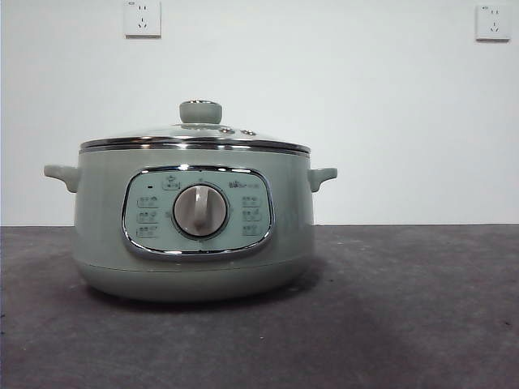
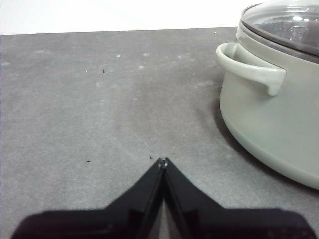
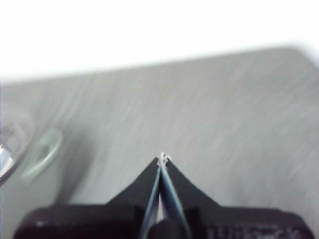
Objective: Pick up the potato,open the lid,put the potato in the pot,close the lid
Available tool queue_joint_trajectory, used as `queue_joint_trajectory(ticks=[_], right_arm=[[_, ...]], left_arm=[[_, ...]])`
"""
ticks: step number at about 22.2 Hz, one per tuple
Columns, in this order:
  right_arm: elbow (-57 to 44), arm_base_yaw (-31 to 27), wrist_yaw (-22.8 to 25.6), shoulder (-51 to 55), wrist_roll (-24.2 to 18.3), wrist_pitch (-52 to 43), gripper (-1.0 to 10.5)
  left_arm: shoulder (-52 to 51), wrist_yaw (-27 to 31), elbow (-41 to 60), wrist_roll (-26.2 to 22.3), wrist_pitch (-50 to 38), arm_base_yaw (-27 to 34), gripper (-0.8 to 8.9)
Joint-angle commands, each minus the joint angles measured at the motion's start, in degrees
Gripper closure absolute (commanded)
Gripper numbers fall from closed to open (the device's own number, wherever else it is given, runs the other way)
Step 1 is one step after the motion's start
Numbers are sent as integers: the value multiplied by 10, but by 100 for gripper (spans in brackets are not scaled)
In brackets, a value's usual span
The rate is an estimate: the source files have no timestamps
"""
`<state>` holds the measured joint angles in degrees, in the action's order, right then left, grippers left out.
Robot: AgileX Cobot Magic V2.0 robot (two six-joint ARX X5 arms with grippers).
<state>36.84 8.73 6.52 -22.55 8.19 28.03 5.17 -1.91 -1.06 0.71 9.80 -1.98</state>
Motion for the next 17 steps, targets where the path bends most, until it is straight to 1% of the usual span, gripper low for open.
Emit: queue_joint_trajectory(ticks=[1,3,6,12,15,17], right_arm=[[-154,-44,-19,88,-7,-97,946],[-223,-71,-36,142,-7,-111,946],[-277,-93,-35,181,-9,-111,946],[-342,-103,-35,211,-20,-118,946],[-347,-103,-35,216,-70,-145,946],[-356,-103,-35,221,-96,-164,946]], left_arm=[[0,0,6,5,-3,2,816],[0,0,6,5,-3,2,816],[0,0,6,5,-3,2,816],[1,0,6,5,-3,2,816],[1,0,6,5,-5,2,816],[2,0,6,5,-3,2,816]])
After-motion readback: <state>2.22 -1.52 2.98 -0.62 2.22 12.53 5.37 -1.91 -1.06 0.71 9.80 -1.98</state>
